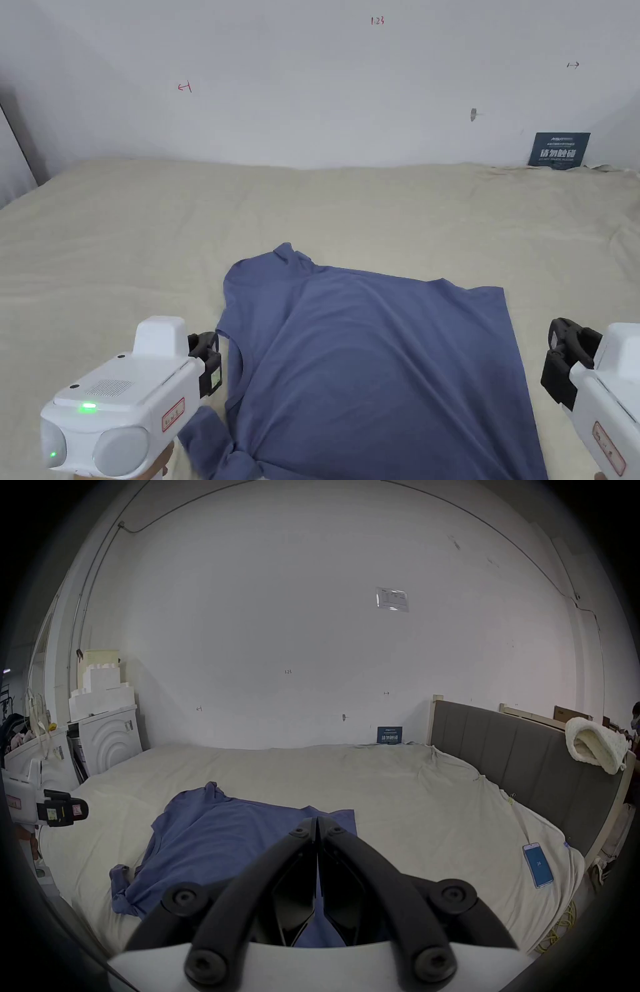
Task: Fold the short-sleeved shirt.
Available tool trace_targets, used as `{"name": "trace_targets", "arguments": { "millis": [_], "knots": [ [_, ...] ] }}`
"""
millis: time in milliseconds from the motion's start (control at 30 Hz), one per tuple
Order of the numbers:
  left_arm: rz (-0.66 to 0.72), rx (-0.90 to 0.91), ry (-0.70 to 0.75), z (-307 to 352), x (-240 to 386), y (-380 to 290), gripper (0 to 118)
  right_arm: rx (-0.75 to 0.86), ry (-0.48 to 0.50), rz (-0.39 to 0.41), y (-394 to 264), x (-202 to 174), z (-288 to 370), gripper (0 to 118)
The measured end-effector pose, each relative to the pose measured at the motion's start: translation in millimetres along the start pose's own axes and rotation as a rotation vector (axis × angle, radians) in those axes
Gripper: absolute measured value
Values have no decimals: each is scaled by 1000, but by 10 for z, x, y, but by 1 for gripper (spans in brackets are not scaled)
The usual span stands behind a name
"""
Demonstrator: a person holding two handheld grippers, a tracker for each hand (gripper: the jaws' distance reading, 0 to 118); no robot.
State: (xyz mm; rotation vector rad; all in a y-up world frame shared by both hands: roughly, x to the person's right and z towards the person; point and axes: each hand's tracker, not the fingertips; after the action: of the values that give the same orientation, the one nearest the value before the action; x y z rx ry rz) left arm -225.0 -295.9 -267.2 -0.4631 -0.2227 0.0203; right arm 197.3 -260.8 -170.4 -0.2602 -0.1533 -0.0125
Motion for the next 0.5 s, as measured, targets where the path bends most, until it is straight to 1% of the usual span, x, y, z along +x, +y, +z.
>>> {"name": "trace_targets", "arguments": {
  "millis": [500],
  "knots": [
    [0,-35,-15,-39,8,-41,0,-25,4,-26,-77,73,-45,0]
  ]
}}
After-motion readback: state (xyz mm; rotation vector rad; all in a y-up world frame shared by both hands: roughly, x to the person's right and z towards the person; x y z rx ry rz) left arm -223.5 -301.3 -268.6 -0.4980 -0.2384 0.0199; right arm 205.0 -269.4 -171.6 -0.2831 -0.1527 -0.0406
